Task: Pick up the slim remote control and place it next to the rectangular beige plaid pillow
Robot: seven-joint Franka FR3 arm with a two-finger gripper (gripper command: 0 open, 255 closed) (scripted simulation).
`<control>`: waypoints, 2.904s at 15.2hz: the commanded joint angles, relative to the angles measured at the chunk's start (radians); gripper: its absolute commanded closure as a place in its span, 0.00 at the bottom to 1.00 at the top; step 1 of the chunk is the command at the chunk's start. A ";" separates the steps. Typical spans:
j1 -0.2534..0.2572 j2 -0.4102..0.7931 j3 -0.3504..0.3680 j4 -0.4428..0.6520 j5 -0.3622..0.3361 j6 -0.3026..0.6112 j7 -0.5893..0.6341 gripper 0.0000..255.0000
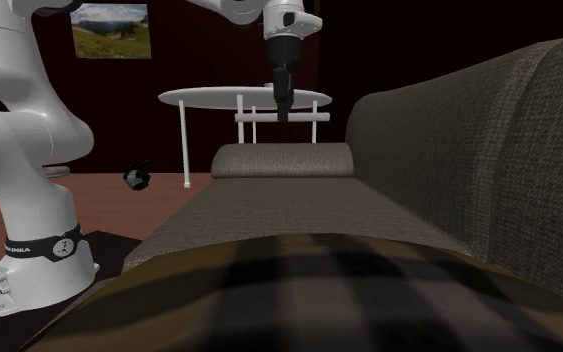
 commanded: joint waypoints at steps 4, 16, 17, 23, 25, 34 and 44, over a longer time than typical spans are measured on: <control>-0.054 -0.033 -0.075 -0.030 -0.002 -0.006 -0.131 1.00; -0.180 0.011 -0.242 0.017 -0.027 -0.019 -0.414 1.00; -0.190 0.021 -0.255 0.029 -0.028 -0.021 -0.437 1.00; -0.226 0.063 -0.298 0.051 -0.030 -0.002 -0.516 1.00; -0.226 0.065 -0.298 0.026 -0.030 0.024 -0.517 1.00; -0.226 0.083 -0.298 -0.075 -0.028 0.143 -0.520 1.00; -0.226 0.123 -0.298 -0.166 -0.024 0.274 -0.525 1.00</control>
